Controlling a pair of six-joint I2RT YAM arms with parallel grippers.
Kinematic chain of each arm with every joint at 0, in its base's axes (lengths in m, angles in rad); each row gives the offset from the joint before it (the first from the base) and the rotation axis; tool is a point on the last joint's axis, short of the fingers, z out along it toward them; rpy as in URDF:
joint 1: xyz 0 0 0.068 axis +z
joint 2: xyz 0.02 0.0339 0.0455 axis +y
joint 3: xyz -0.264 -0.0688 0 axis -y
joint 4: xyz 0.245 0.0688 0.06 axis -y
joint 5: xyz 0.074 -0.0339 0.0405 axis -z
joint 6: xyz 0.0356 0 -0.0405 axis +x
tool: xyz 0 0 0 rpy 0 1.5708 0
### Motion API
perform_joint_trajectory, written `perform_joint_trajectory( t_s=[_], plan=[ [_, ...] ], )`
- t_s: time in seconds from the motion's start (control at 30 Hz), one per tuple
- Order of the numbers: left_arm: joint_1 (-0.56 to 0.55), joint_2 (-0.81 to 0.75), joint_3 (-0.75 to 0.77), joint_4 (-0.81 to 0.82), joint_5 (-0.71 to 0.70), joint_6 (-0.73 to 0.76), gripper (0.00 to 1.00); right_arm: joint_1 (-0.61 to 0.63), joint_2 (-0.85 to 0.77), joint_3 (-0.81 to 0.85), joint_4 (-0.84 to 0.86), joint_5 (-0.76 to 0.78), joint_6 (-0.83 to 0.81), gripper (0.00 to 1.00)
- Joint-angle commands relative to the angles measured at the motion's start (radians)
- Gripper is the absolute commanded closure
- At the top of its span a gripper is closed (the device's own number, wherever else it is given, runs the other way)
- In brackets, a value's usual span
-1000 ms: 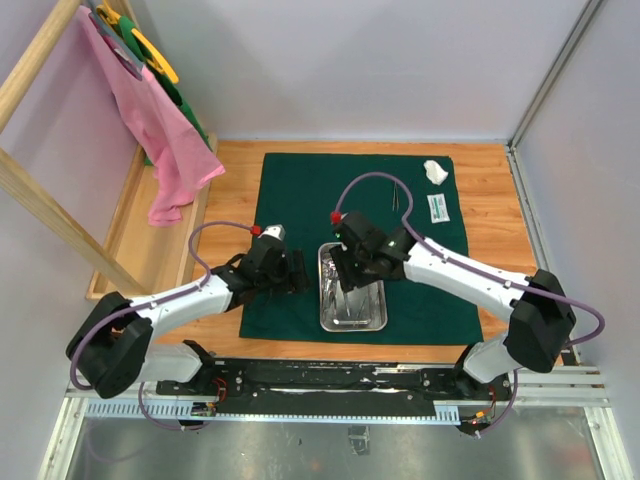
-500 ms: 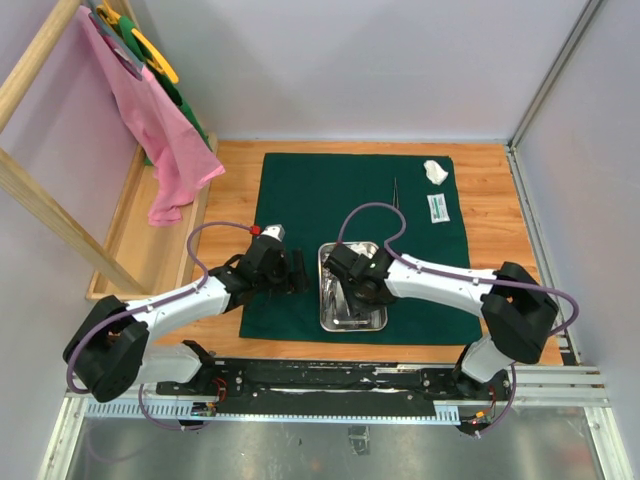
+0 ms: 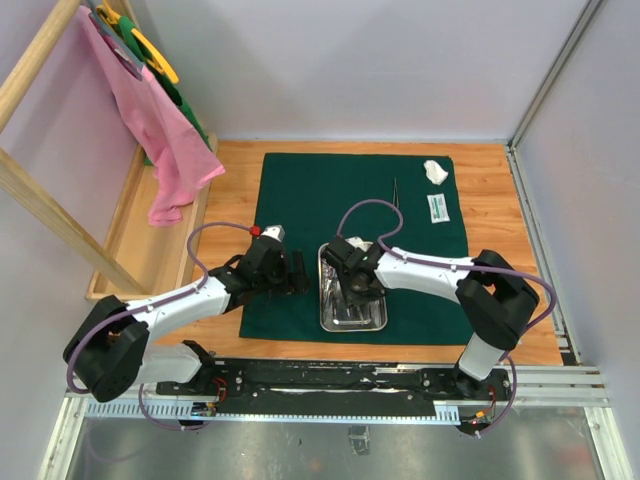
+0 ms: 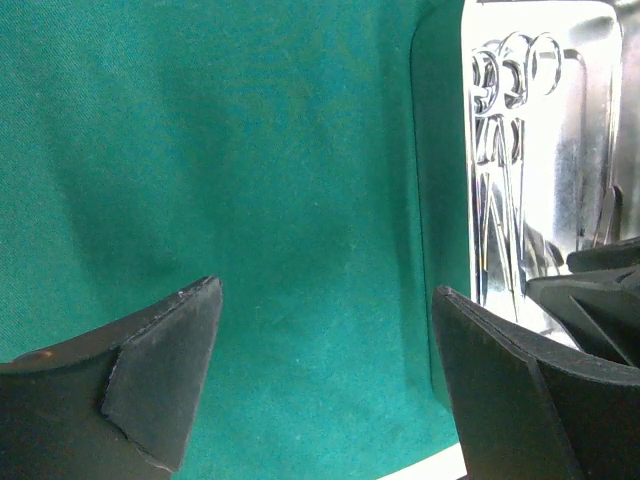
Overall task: Open and lay out the surgical kit
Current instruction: Pick up the medical item from the container.
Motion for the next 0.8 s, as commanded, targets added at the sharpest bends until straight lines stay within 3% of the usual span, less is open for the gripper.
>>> perform_joint_trajectory(
  t_s=[0.0, 0.13, 0.37, 0.77],
  plan=[
    [0.004, 0.006, -0.009, 0.018, 0.008, 0.008, 0.1, -0.02, 0.035, -0.045, 0.043, 0.002, 0.001, 0.63],
    [0.004, 0.014, -0.007, 0.022, 0.008, 0.009, 0.1, -0.026, 0.033, -0.068, 0.047, 0.011, -0.001, 0.73],
    [0.004, 0.023, 0.002, 0.027, 0.011, 0.007, 0.1, -0.039, 0.003, -0.015, -0.011, 0.066, -0.046, 0.99],
    [0.004, -0.156, 0.07, -0.074, -0.024, 0.013, 0.1, -0.09, -0.141, 0.136, -0.112, 0.11, -0.157, 0.99]
  ],
)
